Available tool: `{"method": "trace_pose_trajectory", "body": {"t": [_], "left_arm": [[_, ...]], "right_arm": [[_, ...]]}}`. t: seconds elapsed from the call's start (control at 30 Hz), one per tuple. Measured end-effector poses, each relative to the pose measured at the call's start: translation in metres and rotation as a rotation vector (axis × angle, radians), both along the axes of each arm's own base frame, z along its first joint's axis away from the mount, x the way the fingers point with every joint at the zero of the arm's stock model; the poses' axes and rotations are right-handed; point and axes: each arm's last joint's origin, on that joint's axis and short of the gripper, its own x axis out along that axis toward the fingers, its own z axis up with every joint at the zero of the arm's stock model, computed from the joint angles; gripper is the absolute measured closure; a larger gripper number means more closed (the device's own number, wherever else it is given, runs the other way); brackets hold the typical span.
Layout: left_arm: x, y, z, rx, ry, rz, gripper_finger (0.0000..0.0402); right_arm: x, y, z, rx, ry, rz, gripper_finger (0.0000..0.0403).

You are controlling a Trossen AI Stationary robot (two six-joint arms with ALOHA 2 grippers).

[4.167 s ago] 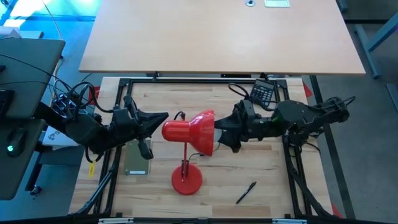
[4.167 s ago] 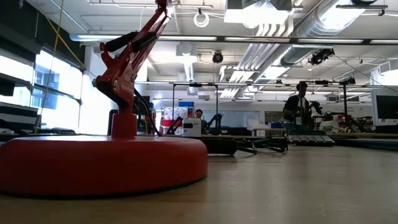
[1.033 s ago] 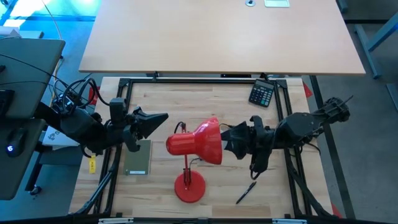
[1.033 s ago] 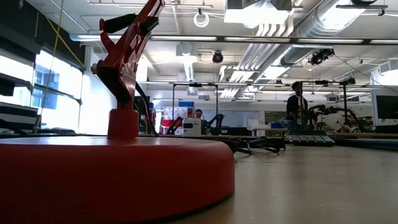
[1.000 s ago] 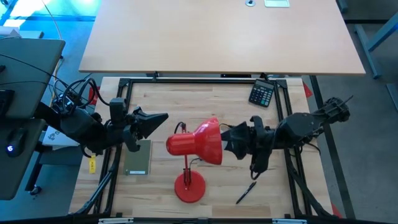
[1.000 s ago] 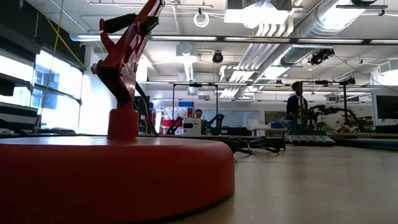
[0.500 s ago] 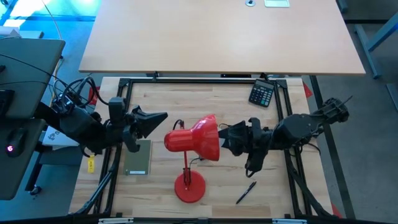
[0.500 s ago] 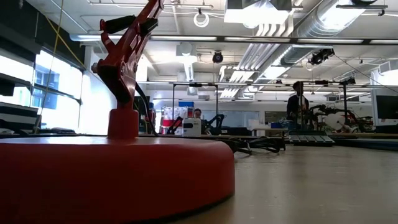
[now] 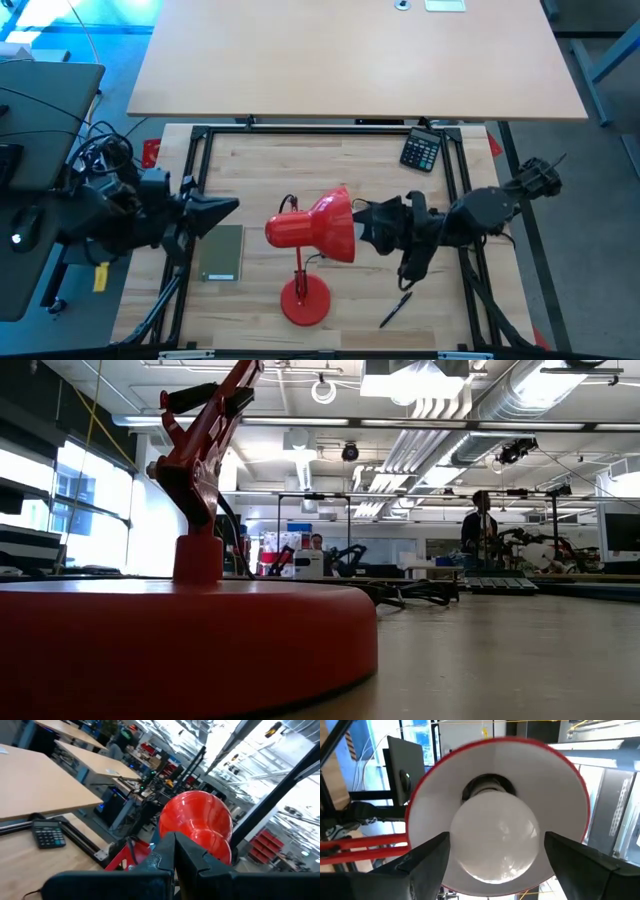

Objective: Screw lightbulb
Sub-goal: Insert the white lightbulb into the red lamp

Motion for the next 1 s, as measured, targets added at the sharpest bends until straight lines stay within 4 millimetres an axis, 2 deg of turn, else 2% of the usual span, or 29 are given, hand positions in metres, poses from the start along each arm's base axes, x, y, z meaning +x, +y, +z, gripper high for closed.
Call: {"method": "trace_pose_trajectory", "body": {"t": [0.43, 0.77, 0.9, 1.0], "left_arm": [[-0.004, -0.003, 0.0, 0.033, 0.019, 0.013, 0.0402], [-0.004, -0.003, -0.002, 0.055, 0.035, 0.018, 0.0402], [-0.003, -0.004, -0.006, 0.09, 0.061, 0.013, 0.0402], [-0.001, -0.011, -0.016, 0.14, 0.111, -0.004, 0.0402]], "right_arm": [[-0.006, -0.003, 0.004, 0.202, -0.005, 0.0, 0.0086], [-0.024, -0.003, 0.001, 0.305, 0.1, 0.035, 0.0086], [-0.033, -0.008, 0.003, 0.402, 0.122, 0.035, 0.0086], [-0.041, -0.014, 0.009, 0.505, 0.098, 0.019, 0.0086]]}}
